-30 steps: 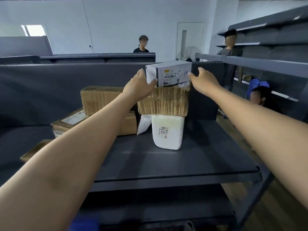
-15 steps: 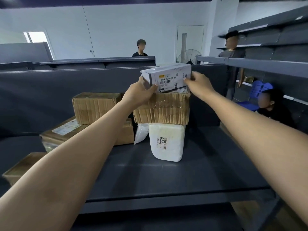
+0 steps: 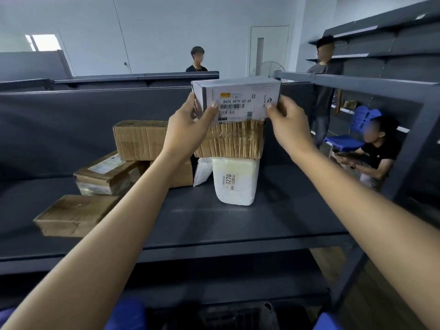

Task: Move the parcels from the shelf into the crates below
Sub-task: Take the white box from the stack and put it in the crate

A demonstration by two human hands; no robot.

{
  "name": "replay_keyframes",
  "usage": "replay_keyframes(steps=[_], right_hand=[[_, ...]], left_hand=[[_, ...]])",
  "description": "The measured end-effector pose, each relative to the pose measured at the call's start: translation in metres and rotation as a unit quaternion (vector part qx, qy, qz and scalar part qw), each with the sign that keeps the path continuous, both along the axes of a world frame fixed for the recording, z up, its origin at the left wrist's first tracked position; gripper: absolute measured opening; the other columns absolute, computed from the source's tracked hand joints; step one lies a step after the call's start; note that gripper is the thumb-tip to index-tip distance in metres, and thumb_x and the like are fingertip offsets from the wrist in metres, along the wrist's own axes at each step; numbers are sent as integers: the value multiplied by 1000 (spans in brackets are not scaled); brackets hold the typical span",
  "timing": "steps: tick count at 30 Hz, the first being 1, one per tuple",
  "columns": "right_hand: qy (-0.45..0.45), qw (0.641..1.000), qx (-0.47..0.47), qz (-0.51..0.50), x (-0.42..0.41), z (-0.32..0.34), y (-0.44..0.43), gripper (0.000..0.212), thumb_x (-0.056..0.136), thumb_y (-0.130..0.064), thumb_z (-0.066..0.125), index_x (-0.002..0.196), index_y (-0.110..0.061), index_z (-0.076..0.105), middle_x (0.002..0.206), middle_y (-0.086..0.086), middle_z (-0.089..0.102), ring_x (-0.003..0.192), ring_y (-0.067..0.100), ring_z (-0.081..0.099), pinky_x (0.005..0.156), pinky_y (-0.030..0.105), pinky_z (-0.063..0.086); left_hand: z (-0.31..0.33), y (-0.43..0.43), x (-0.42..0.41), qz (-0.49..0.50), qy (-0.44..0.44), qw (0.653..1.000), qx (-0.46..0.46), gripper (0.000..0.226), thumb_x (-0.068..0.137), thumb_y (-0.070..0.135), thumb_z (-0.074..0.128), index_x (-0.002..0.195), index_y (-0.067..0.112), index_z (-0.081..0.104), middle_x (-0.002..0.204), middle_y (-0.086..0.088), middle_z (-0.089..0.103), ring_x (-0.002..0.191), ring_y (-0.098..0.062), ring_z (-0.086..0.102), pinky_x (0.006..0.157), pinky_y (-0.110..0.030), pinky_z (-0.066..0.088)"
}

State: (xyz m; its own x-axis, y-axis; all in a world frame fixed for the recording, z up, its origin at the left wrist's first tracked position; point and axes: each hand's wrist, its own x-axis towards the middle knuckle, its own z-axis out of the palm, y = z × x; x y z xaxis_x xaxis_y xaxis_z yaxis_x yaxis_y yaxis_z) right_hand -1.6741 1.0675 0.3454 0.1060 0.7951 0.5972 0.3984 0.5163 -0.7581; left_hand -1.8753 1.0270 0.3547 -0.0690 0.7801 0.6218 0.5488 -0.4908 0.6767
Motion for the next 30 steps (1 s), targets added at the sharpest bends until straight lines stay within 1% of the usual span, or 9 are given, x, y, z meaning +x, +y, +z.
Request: replay_keyframes(steps=[2, 5, 8, 10, 13, 19, 23, 27, 30], right_hand=[[18, 1000, -6, 8, -6, -15, -29, 30, 99, -25, 48, 127, -20, 57, 111, -16, 59, 100, -1, 54, 68, -4, 38], [60, 997, -24, 34, -18, -41, -71, 32, 98, -23, 50, 129, -19, 54, 110, -16, 60, 95, -9, 56, 72, -2, 40], [99, 993, -45, 54, -30, -69, -113, 34, 98, -20, 51, 132, -18, 52, 111, -15, 62, 95, -16, 56, 73, 0, 43], [97, 992, -60, 51, -39, -87, -143, 35, 98, -21, 51, 133, -18, 51, 115, -14, 63, 99, -10, 57, 76, 1, 43], [95, 991, -82, 38, -52, -112, -187, 37, 98, -22, 51, 134, -16, 51, 119, -10, 63, 106, -1, 59, 81, 4, 43], [123, 984, -124, 42, -74, -155, -276, 38, 98, -21, 52, 135, -14, 50, 120, -12, 62, 98, -21, 54, 84, 0, 41], [119, 981, -151, 40, -85, -185, -324, 36, 98, -17, 52, 133, -14, 52, 109, -25, 59, 96, -24, 54, 81, -2, 39], [105, 977, -181, 34, -89, -208, -357, 36, 97, -22, 52, 133, -21, 53, 108, -28, 60, 102, -13, 57, 86, 7, 43], [101, 974, -197, 36, -87, -218, -376, 35, 98, -27, 51, 132, -26, 53, 112, -23, 63, 107, -7, 58, 95, 18, 44]], left_hand=[[-14, -29, -5, 0, -17, 1000, -3, 34, 97, 43, 49, 127, 29, 57, 109, 15, 70, 94, 2, 65, 73, -7, 51], [-39, -71, -12, 2, -66, 997, -26, 27, 97, 41, 51, 119, 31, 63, 102, 14, 72, 93, -1, 67, 83, -18, 54], [-64, -113, -19, -12, -109, 993, -48, 26, 97, 38, 52, 118, 31, 64, 102, 16, 73, 96, 4, 66, 85, -14, 51], [-80, -140, -24, -11, -134, 989, -60, 25, 97, 36, 53, 120, 34, 64, 101, 22, 71, 97, 9, 64, 86, -11, 49], [-104, -179, -35, -17, -170, 981, -87, 28, 96, 36, 54, 123, 33, 64, 105, 20, 71, 102, 6, 64, 92, -18, 48], [-152, -259, -56, -22, -197, 972, -129, 36, 96, 39, 54, 130, 29, 61, 110, 17, 71, 108, 3, 63, 96, -20, 48], [-183, -304, -67, -24, -202, 968, -146, 38, 95, 43, 53, 129, 27, 61, 118, 13, 69, 116, -3, 60, 104, -34, 46], [-203, -341, -69, -15, -241, 953, -180, 44, 88, 51, 53, 125, 29, 63, 110, 17, 71, 110, -1, 63, 98, -29, 47], [-212, -361, -67, 3, -271, 941, -202, 26, 95, 41, 52, 113, 31, 68, 101, 18, 74, 103, 1, 66, 89, -20, 47]])
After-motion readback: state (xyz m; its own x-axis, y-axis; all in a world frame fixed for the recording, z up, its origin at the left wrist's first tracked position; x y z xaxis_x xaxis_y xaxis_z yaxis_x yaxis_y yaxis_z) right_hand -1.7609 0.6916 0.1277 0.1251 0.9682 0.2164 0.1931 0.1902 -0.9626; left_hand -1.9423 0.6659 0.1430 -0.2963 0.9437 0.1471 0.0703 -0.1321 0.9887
